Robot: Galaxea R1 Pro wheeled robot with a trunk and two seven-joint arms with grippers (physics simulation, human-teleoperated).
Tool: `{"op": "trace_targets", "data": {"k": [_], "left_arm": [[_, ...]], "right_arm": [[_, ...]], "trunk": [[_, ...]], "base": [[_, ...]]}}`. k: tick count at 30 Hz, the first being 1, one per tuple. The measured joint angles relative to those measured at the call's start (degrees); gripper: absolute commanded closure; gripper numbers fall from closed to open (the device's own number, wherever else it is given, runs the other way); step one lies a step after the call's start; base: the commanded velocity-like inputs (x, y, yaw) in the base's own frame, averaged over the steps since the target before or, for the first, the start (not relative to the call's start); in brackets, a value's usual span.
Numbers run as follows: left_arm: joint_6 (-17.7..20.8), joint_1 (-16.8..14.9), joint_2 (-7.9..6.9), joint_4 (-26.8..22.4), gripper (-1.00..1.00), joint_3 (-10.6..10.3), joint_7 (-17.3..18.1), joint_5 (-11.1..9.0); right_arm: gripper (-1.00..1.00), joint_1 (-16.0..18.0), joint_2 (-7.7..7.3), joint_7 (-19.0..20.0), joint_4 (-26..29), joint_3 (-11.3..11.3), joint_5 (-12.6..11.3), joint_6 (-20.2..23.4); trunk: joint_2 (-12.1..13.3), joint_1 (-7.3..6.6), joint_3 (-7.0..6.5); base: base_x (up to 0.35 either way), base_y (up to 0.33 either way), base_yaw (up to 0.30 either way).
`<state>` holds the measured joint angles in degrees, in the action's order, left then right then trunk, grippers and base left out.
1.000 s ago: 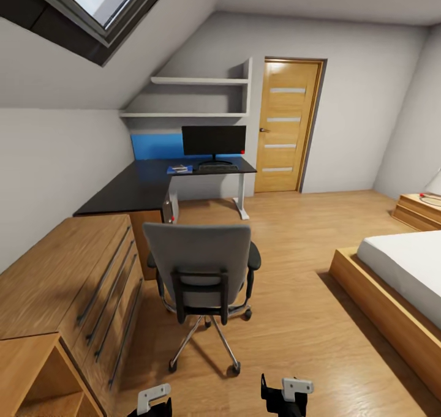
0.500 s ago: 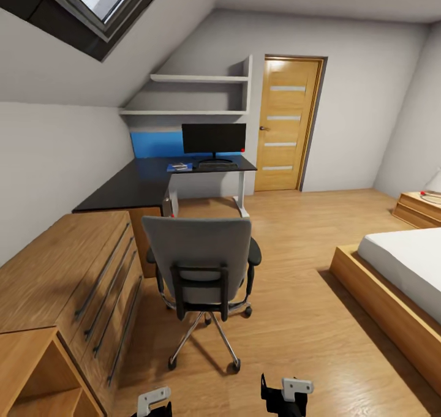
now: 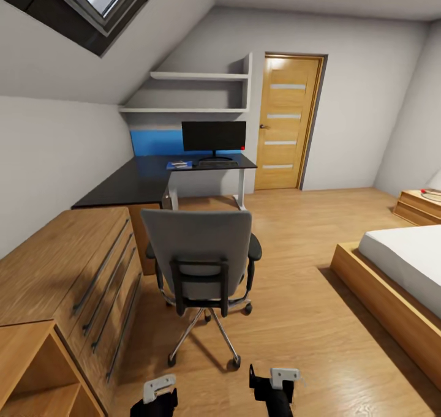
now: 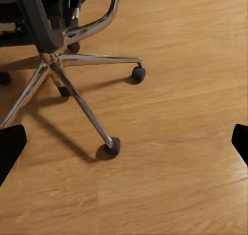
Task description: In the bedroom, organize the workspace by keeping the computer under the desk, ensuring the monitor is on the desk, placing the keyboard on the desk next to the monitor, placing the mouse on the desk next to the keyboard, moving the folder from the swivel chair onto the desk next to the mouse, stacking the notebook on top of the folder with the pen on top of the notebook, and positioning the swivel chair next to the desk.
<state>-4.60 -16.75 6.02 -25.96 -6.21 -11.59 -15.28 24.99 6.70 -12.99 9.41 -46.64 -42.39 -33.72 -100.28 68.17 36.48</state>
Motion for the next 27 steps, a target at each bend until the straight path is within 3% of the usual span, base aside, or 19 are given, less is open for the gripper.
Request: {"op": "trace_targets", "data": {"k": [3,4,9,12,20,24,27], "left_arm": [[3.84,-2.20,0.22,-1.95,-1.00,0.01,0.07,-0.06],[6.79,-4.93,0.36,-2.49,-1.00,0.03,0.14,-0.22],[10.30,-11.44,1.37,-3.05,-1.00,0.05,0.17,-0.13],[12.20,-13.84,1.64,-2.87,-1.00,0.07,0.30,-0.13],[11.20,-14.95,1.73,0.85,-1.00,0.16,0.47,-0.17],[9.41,-15.03,1.61,1.35,-1.00,0.44,0.41,-0.21],[9.13,-15.04,1.41,1.43,-1.00,0.51,0.40,-0.14]], "right_arm": [[-1.00,3.38,-0.01,-0.09,0.68,0.13,0.02,3.93],[-1.00,6.48,0.01,-0.13,0.89,0.21,0.06,6.90],[-1.00,12.15,0.08,-0.16,1.26,0.26,0.09,13.37],[-1.00,13.63,0.24,-0.12,1.74,0.33,0.04,15.86],[-1.00,14.24,0.41,0.21,2.55,-0.28,0.20,16.68],[-1.00,14.25,0.53,2.73,2.62,-0.34,0.23,16.52],[-1.00,14.25,0.52,7.16,2.63,-0.28,0.13,16.62]], "trunk": [[-1.20,0.66,0.54],[-1.60,0.88,0.72],[-3.61,1.98,1.61],[-4.81,2.64,2.16],[-8.02,4.39,3.60],[-9.62,5.27,4.32],[-10.83,5.93,4.86]], "base": [[0.000,0.000,0.000],[0.000,0.000,0.000],[0.000,0.000,0.000],[0.000,0.000,0.000],[0.000,0.000,0.000],[0.000,0.000,0.000],[0.000,0.000,0.000]]}}
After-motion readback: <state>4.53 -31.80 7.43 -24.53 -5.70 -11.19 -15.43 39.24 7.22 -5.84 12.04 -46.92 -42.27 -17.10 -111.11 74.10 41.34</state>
